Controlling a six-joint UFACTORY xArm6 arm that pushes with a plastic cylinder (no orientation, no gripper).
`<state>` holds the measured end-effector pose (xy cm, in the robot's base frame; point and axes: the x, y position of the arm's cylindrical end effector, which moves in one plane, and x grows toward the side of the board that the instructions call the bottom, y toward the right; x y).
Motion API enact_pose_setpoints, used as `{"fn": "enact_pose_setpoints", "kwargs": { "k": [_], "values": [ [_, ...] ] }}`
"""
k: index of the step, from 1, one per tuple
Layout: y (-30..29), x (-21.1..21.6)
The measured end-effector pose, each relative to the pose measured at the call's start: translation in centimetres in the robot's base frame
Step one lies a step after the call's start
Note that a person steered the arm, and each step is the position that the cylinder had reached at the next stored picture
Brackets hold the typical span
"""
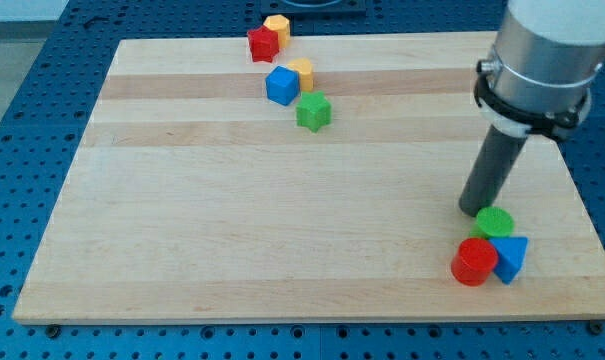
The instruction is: Move green star towards center
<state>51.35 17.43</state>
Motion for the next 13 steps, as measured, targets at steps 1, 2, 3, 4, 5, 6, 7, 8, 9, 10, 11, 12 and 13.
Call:
{"fn": "enact_pose_setpoints", "kwargs": {
  "k": [1, 2, 3, 4, 5, 6, 7, 8, 9, 10, 11, 12, 13],
  "values": [
    [0.0, 1.8],
    [0.0, 1.3],
    [-0.2, -1.0],
    [-3.1, -4.9],
    [-6.6, -9.2],
    [-8.8, -12.7],
    [-11.3, -16.9],
    [-14.7, -19.7],
    [-17.6, -18.5],
    [-18.0, -14.3],
    [-17.1, -10.7],
    [-17.7, -10.0],
    [-20.5, -12.5]
  ]
}}
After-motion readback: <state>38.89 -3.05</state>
